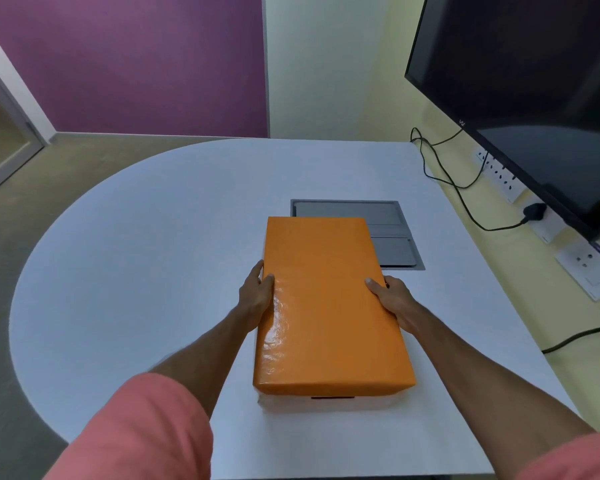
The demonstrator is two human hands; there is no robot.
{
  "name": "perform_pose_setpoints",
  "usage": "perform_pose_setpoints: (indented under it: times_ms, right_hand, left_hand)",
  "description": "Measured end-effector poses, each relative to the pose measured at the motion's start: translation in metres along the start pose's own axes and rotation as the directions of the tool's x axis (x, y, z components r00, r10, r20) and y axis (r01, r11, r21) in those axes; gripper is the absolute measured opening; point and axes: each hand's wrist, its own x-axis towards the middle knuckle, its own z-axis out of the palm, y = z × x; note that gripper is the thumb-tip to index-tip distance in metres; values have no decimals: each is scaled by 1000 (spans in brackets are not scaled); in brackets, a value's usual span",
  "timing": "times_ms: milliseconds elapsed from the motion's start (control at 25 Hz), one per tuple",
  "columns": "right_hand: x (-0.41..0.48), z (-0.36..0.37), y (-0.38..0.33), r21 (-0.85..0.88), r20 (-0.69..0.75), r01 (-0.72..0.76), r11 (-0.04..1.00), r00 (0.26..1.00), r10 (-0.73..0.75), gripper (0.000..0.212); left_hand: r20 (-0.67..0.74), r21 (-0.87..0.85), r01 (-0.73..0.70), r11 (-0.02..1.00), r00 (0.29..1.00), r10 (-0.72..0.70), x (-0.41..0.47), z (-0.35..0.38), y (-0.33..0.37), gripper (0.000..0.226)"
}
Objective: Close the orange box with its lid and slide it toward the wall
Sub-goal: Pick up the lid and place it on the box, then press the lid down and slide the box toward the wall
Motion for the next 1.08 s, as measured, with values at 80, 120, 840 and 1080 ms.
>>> perform_pose_setpoints:
  times_ms: [80,120,840,1080]
  right_hand:
    - [-6,1,3,-29,-12,1,1000,1000,-1,53]
    - [-9,2,5,-63,-30,13,998,999,-15,55]
    - [-54,29,62,-645,-103,254,721,906,-411,72]
    - [-50,33,69,-657,-140,266,705,876,-461,70]
  left_hand:
    - [3,26,2,1000,1000,-2,-5,-1,-2,52]
    - [8,44,-8,999,1000,8,-9,-1,-4,52]
    - [-130,445,-152,882,964,232,-64,16,-53,58]
    - [-159,435,-203,877,941,297,-62,17,-57,47]
